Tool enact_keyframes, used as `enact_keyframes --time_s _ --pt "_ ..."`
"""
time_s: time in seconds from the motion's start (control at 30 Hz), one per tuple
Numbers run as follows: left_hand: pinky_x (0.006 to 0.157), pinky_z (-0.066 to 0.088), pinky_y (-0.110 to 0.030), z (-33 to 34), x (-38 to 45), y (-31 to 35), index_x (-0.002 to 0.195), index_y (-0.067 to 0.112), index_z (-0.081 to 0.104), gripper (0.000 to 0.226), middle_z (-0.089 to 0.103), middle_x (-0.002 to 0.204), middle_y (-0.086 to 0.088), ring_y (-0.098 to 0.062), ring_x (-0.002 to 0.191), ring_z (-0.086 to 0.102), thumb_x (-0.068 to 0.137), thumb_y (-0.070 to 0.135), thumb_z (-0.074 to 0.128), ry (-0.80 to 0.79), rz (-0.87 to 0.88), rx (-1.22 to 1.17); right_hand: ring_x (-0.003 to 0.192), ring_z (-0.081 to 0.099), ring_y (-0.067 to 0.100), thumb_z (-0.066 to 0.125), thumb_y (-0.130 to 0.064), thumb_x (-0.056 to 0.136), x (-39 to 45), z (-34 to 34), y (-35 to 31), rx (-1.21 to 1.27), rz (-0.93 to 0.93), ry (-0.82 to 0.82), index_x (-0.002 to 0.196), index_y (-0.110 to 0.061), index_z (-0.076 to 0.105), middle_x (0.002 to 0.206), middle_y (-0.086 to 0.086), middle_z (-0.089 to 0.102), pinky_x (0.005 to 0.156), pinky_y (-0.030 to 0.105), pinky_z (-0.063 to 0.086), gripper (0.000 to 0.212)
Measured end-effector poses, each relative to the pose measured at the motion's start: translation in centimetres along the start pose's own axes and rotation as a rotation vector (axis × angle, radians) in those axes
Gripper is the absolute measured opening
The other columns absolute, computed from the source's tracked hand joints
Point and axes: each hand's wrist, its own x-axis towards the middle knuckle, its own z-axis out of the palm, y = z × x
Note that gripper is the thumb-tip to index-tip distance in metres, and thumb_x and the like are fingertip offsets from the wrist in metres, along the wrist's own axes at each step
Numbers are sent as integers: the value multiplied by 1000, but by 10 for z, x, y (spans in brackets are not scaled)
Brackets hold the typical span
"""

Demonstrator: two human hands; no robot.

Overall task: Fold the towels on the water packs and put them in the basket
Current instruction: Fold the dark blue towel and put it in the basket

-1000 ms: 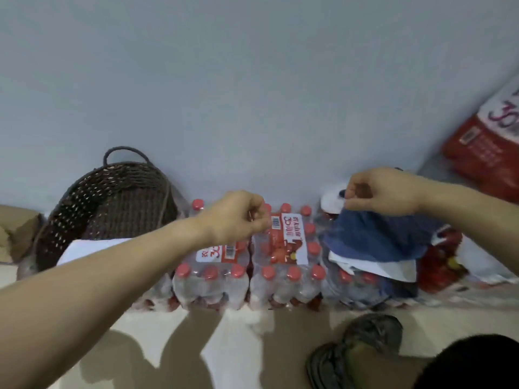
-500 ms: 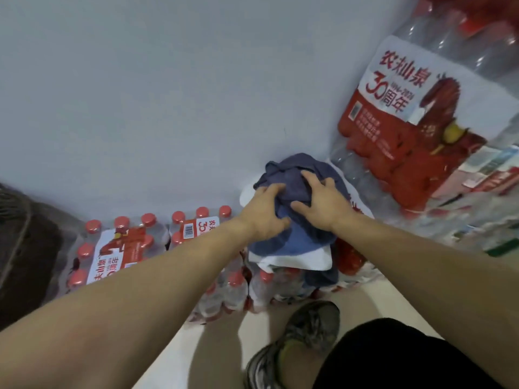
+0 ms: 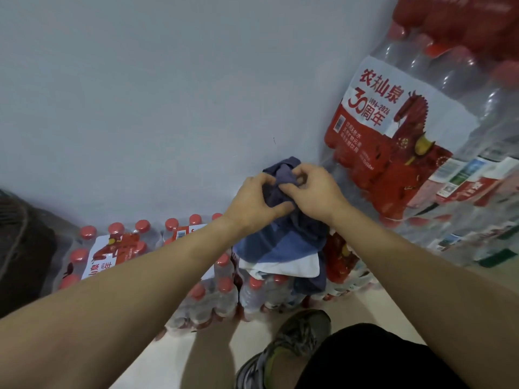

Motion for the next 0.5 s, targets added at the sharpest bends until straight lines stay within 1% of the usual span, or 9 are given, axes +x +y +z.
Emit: enact_keyframes --time_s 0.03,0.1,0.17,0.23,0.27,0.33,0.4,0.47,0.5 --pt "70 54 -20 -5 -3 6 106 18 56 46 67 95 8 -2 83 66 73 32 84 13 -2 -71 71 66 7 69 -20 88 -2 -1 -9 107 -14 -12 90 -19 63 76 -7 68 60 19 49 6" --pt "71 54 -16 -14 -10 17 109 16 55 46 67 97 9 2 84 67 74 28 83 49 -10 -215 78 70 9 67 -11 89 -7 -1 -25 291 -31 -46 94 -19 68 82 -4 73 67 20 55 9" --pt "67 54 -14 -26 -16 27 108 13 56 44 71 90 6 0 80 70 76 22 83 112 -27 -340 87 72 15 64 -5 90 -10 -3 -40 495 -21 -115 95 -17 71 88 1 75 73 23 57 15" --pt "62 54 -16 -43 -22 34 102 11 58 32 72 77 6 -4 70 70 80 20 80 195 -37 -385 91 73 21 61 -3 90 -14 -5 -53 694 -11 -220 99 -13 71 92 5 76 77 26 57 17" --pt "61 56 -20 -52 -25 36 98 11 60 25 72 74 4 -8 68 70 82 18 77 229 -36 -376 92 73 19 61 -2 90 -15 -6 -59 753 -14 -258 100 -13 71 93 4 75 76 25 56 18" --pt "70 61 -34 -72 -31 40 93 10 59 14 73 82 -11 -21 75 72 87 13 72 254 -43 -346 88 71 10 61 4 87 -17 -5 -68 752 -56 -263 100 -14 68 91 -1 74 73 19 53 23" --pt "78 60 -44 -91 -39 44 95 6 56 10 71 93 -26 -31 83 71 92 10 65 235 -49 -349 87 68 4 64 10 82 -19 0 -77 638 -132 -202 102 -13 65 94 -1 71 74 14 51 30" --pt "80 60 -41 -110 -48 47 101 3 56 9 69 97 -31 -29 85 71 95 9 60 205 -46 -369 94 65 4 73 3 80 -22 7 -85 505 -164 -186 112 -14 61 104 1 67 79 15 52 38" --pt "80 60 -37 -119 -54 48 105 0 56 14 70 98 -29 -27 86 71 95 10 58 193 -54 -375 97 65 6 76 -5 81 -24 10 -88 461 -151 -222 117 -16 59 108 1 66 82 16 53 42"
